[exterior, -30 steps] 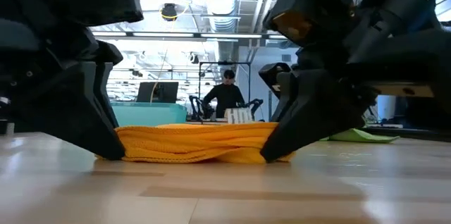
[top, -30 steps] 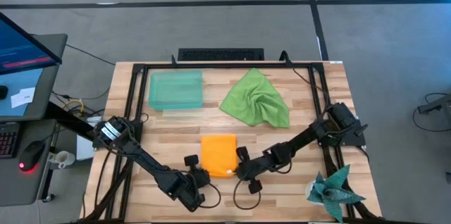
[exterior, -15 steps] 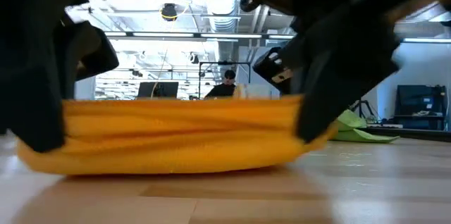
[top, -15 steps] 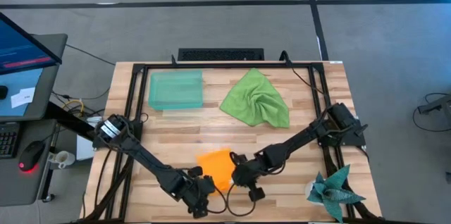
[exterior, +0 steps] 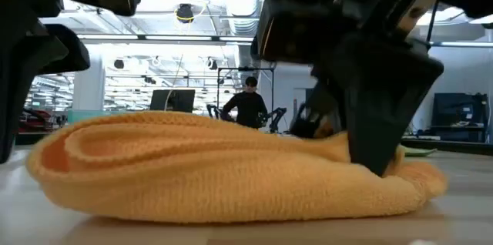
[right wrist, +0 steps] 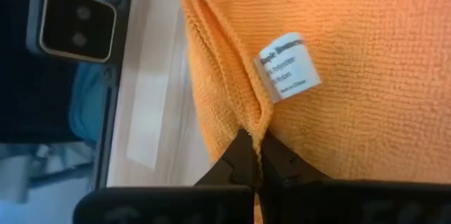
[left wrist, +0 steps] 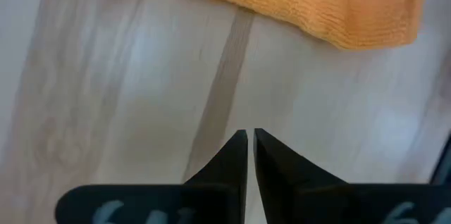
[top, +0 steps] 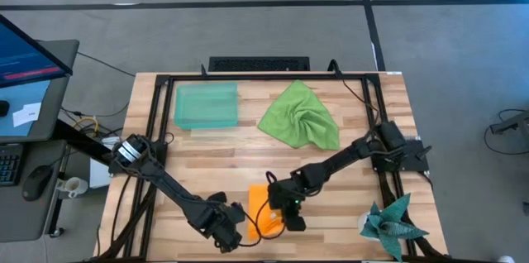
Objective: Roll microfiber towels into tight, uniform cylinder then place into a basket
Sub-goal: Roll the yellow towel
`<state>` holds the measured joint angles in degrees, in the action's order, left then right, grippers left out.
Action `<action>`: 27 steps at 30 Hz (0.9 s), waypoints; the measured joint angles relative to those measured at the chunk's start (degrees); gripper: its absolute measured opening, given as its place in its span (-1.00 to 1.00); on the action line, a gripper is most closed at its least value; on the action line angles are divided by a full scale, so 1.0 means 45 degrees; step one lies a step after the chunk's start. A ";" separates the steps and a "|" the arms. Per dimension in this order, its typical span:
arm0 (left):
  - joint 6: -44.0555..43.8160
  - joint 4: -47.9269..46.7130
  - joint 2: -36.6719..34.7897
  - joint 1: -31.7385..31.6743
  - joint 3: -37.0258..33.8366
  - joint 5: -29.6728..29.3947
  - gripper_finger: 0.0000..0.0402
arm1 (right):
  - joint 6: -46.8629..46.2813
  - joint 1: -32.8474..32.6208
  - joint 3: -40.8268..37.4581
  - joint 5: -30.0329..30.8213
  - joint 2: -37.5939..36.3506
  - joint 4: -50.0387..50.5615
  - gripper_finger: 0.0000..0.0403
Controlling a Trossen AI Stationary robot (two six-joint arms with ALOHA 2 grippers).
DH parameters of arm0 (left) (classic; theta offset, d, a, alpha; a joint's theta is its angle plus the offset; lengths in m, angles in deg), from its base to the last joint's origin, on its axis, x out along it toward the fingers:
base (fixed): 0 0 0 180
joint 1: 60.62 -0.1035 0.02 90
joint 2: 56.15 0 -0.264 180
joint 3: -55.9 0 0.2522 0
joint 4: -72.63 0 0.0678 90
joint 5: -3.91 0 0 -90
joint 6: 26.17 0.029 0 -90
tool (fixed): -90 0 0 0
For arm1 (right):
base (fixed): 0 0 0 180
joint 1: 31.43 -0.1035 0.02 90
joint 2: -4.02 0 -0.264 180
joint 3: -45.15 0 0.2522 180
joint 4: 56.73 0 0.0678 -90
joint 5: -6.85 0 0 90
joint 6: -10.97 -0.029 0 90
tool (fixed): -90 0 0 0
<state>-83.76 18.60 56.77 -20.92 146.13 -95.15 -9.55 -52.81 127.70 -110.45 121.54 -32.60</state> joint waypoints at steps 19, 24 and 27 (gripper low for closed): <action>0.6574 0.0941 0.0000 0.0657 0.0002 -0.3523 -0.92 | -0.0703 0.0696 -0.0024 0.1032 -0.0347 0.0225 -0.95; 0.7378 0.0918 0.0000 0.0171 0.0001 -0.2968 -0.92 | -0.0668 0.0968 -0.0024 0.1125 -0.0361 0.0366 -0.93; 0.7310 0.0911 0.0000 -0.0099 0.0005 -0.2340 -0.87 | -0.0631 0.1057 -0.0024 0.1124 -0.0366 0.0366 -0.94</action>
<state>-50.86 22.70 56.77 -21.37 146.15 -105.68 -12.39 -48.05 127.59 -105.39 119.90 -30.96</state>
